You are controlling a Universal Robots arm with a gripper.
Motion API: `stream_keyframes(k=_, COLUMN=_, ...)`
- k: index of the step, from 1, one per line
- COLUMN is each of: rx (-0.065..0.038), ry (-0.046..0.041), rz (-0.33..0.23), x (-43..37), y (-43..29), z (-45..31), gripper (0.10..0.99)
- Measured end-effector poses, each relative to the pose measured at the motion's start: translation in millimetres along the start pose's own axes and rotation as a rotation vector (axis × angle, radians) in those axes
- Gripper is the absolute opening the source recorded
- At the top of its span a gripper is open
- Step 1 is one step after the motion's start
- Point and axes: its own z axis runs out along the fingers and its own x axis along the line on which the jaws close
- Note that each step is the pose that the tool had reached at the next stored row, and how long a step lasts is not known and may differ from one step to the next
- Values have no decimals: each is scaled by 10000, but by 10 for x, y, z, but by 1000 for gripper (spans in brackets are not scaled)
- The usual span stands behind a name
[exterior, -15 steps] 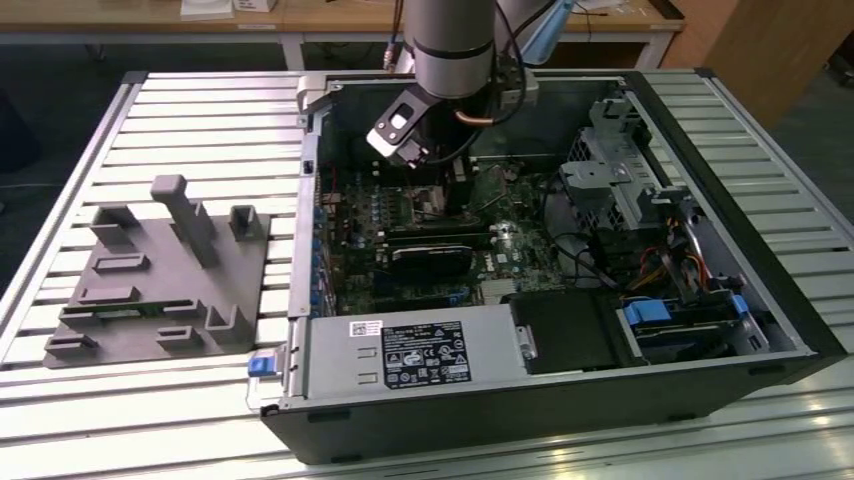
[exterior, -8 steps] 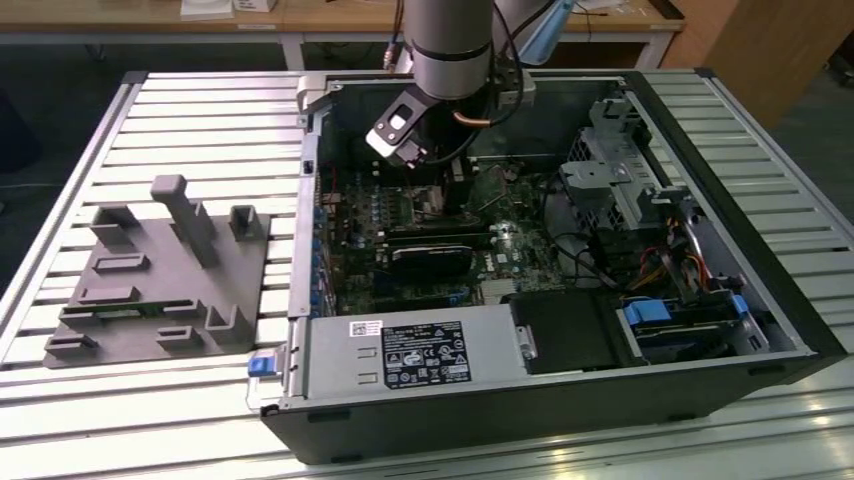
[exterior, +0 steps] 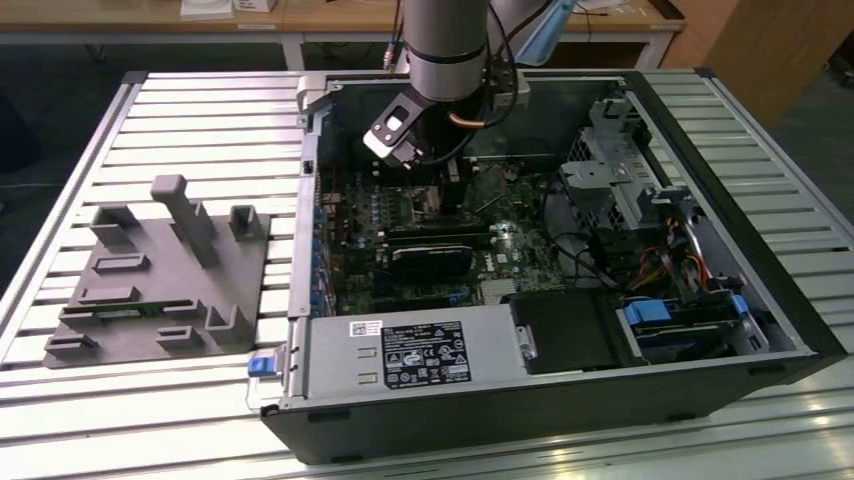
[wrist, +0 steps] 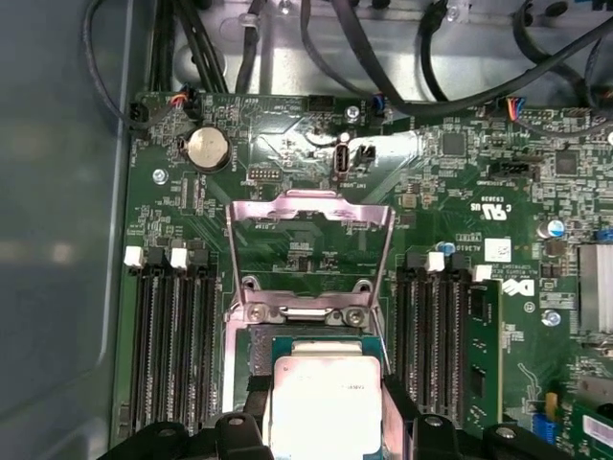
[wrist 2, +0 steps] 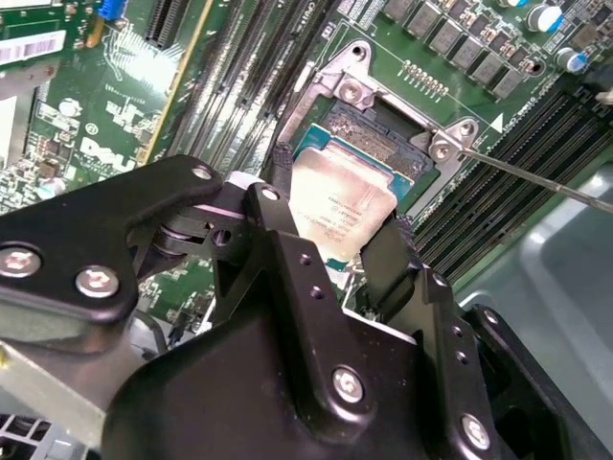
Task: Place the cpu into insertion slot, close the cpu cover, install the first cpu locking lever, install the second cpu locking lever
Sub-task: 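Place the cpu into insertion slot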
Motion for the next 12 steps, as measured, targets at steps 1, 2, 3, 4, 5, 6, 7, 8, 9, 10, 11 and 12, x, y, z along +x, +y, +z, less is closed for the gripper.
stream_keyframes(k=1, rx=0, ry=0, rz=2, x=3, y=-3, z=9, gripper=541)
stream_keyframes(k=2, rx=0, ry=0, rz=11, x=7, y=-5, z=18, gripper=541)
stream_keyframes(k=3, rx=0, ry=-1, rz=21, x=10, y=-6, z=26, gripper=541)
stream_keyframes(k=4, rx=1, ry=-3, rz=32, x=16, y=-8, z=34, gripper=541)
stream_keyframes(k=5, rx=1, ry=-4, rz=38, x=23, y=-10, z=41, gripper=541)
stream_keyframes(k=6, rx=1, ry=-4, rz=42, x=29, y=-13, z=47, gripper=541)
stream_keyframes(k=7, rx=1, ry=-4, rz=47, x=36, y=-15, z=54, gripper=541)
stream_keyframes(k=8, rx=1, ry=-4, rz=57, x=40, y=-18, z=62, gripper=541)
stream_keyframes(k=9, rx=1, ry=-5, rz=66, x=45, y=-20, z=71, gripper=541)
stream_keyframes(k=10, rx=0, ry=-5, rz=79, x=48, y=-24, z=79, gripper=541)
stream_keyframes(k=11, rx=0, ry=-7, rz=92, x=52, y=-29, z=88, gripper=541)
stream_keyframes(k=12, rx=0, ry=-7, rz=106, x=56, y=-33, z=97, gripper=541)
